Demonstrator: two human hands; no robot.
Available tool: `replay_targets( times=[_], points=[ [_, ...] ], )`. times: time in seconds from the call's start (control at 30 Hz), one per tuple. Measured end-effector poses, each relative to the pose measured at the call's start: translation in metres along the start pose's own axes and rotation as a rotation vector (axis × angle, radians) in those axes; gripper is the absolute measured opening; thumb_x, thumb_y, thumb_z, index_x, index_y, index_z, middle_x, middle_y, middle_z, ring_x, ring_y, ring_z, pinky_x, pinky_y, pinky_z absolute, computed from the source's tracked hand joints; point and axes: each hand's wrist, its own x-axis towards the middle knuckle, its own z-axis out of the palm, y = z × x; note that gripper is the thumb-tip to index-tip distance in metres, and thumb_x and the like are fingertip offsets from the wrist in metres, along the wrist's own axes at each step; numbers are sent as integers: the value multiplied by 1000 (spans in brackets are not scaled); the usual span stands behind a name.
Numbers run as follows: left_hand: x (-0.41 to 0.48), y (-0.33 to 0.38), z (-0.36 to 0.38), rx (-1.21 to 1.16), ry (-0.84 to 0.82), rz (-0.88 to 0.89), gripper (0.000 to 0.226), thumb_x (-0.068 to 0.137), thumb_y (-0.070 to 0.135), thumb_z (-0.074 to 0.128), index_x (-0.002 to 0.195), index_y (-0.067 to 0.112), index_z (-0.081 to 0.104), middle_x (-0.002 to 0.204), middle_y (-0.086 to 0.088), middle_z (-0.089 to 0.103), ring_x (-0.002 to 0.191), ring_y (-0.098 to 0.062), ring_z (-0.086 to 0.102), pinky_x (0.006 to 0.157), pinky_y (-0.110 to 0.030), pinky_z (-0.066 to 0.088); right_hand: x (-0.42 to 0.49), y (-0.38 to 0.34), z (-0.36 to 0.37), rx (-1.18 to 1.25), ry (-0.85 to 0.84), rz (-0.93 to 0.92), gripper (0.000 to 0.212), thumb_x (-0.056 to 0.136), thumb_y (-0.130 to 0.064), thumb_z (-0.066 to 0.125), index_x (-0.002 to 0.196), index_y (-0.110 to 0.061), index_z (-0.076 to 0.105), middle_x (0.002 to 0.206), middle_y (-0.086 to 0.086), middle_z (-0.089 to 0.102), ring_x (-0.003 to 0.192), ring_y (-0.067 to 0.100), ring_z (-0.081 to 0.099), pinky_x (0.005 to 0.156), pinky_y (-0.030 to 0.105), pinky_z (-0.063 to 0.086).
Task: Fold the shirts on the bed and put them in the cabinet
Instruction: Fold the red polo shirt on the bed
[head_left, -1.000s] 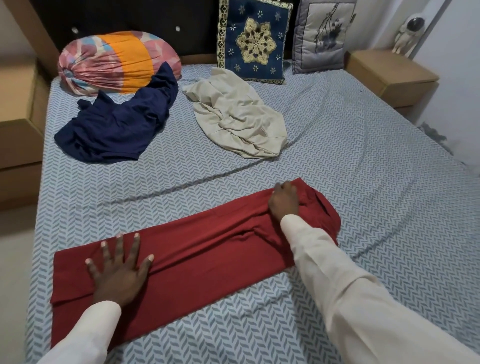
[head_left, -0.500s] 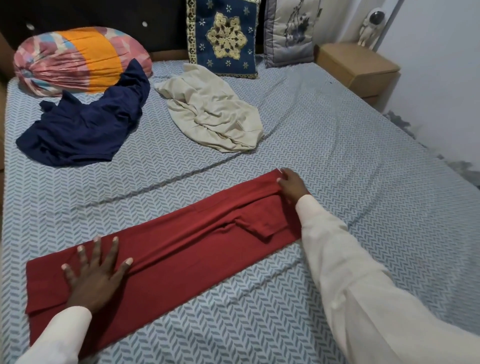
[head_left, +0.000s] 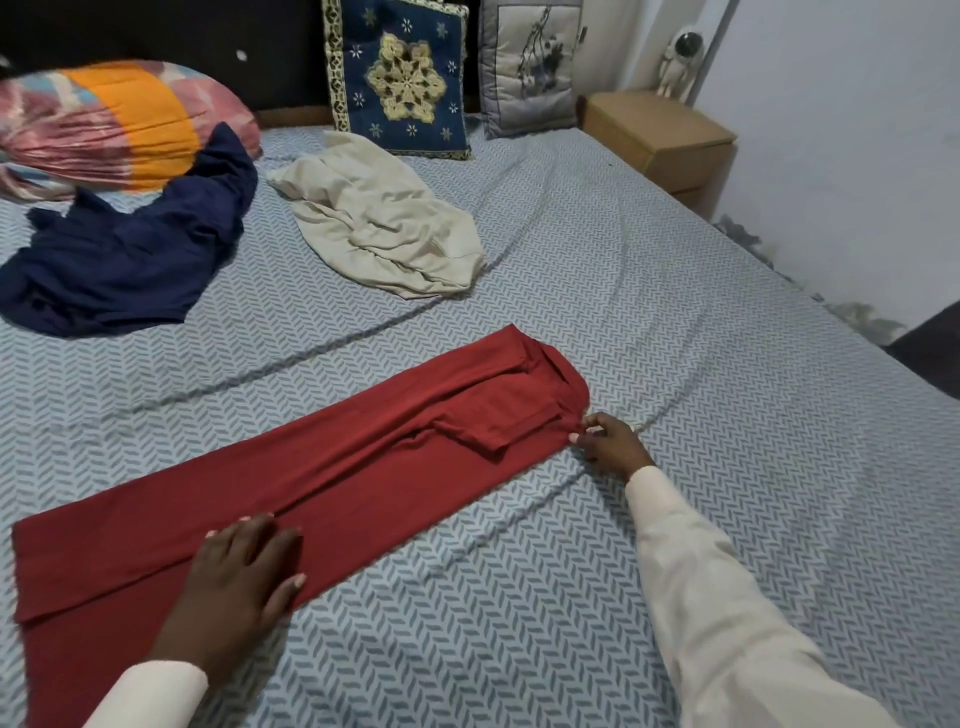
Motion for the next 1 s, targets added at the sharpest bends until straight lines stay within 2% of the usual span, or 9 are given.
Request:
replay_targets(
  times=[0.1, 0.2, 0.47, 0.6, 0.73, 0.8, 0.87, 0.93, 1.0],
  points=[
    [-7, 9, -11, 42, 59, 12, 54, 76, 68, 46, 87, 19, 64, 92, -6, 56, 80, -32, 51, 66, -42, 39, -6, 2, 0, 112, 27, -51, 18, 94, -5, 61, 87, -18, 51, 72, 12, 56, 53, 17, 55, 44, 21, 44],
    [-18, 3, -12, 61, -6, 11, 45, 68, 66, 49, 76, 22, 57, 76, 0, 51, 66, -28, 49, 55, -36, 39, -9, -1, -2, 147, 4, -55, 15, 97, -6, 58, 90, -17, 51, 73, 10, 55, 56, 20, 57, 46, 23, 46],
    [-29, -3, -16, 139, -126, 66, 26, 53, 52, 48, 63, 29, 55, 58, 10, 53, 57, -21, 56, 53, -26, 26, 3, -7, -18, -27, 193, -81, 25, 88, -3, 68, 71, -14, 54, 64, 14, 54, 50, 19, 50, 41, 25, 47],
    [-31, -3, -21, 106, -140, 79, 30, 47, 50, 63, 62, 36, 41, 57, 12, 50, 57, -17, 55, 54, -26, 23, 8, -1, -14, -192, 176, 3, 27, 86, -7, 73, 65, -10, 57, 60, 11, 55, 50, 21, 53, 46, 28, 53],
    [-35, -6, -22, 54, -124, 65, 25, 57, 54, 54, 61, 36, 38, 56, 13, 46, 57, -14, 51, 53, -24, 23, 8, -10, -10, -423, 212, -8, 20, 80, -15, 75, 66, -11, 62, 69, 13, 66, 70, 29, 67, 75, 39, 59],
    [-34, -9, -18, 10, -101, 5, 26, 64, 57, 55, 66, 33, 44, 60, 12, 47, 58, -15, 52, 52, -26, 29, 1, -28, -2, -586, 306, -56, 5, 80, -19, 70, 79, -16, 66, 92, 16, 68, 88, 32, 67, 82, 33, 54],
    [-33, -11, -14, -64, -60, -87, 27, 73, 51, 64, 79, 29, 50, 69, 9, 54, 64, -22, 58, 54, -30, 37, -3, -41, 15, -591, 401, -208, 19, 78, -14, 63, 96, -14, 67, 105, 19, 60, 97, 35, 60, 85, 37, 50],
    [-31, -13, -13, -176, -43, -225, 30, 79, 38, 72, 91, 20, 52, 82, -1, 59, 77, -28, 62, 61, -33, 41, -2, -43, 32, -593, 314, -347, 33, 76, -14, 59, 108, -12, 67, 110, 20, 59, 103, 36, 58, 90, 38, 49],
    [-33, -18, -15, -254, -87, -372, 31, 82, 36, 73, 93, 21, 48, 93, -5, 61, 87, -29, 62, 69, -35, 45, 2, -37, 46, -709, 141, -307, 42, 81, -25, 60, 121, -13, 65, 120, 22, 58, 112, 37, 56, 98, 37, 45]
  ],
)
